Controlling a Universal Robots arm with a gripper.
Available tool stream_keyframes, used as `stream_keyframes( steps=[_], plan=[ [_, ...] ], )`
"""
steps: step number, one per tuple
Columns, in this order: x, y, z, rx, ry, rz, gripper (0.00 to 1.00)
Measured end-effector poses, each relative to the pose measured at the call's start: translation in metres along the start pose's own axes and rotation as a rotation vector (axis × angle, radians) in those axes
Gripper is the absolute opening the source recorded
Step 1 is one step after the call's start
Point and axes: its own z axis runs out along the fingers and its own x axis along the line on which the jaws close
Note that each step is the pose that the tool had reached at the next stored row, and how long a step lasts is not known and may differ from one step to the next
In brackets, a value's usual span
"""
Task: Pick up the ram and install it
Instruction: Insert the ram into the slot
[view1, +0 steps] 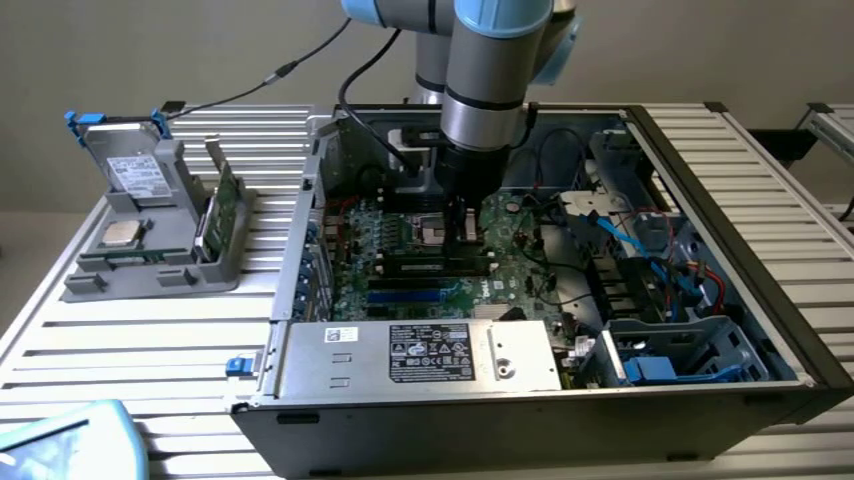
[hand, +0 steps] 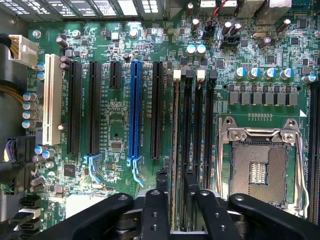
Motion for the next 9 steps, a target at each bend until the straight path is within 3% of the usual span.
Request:
stream_keyframes(
  steps=[2,4,5,9],
  plan=[
    [0.0,0.0,0.0,0.0,0.0,0.0,0.39],
    [-0.0001,0.0001,0.0,0.0,0.0001,0.0,0.39],
    [-0.0002,0.0001,-0.0003,-0.0001,0.0003,0.0,0.45],
    [0.0,0.0003,-0.0036,0.0,0.0001,0.0,0.45]
  ],
)
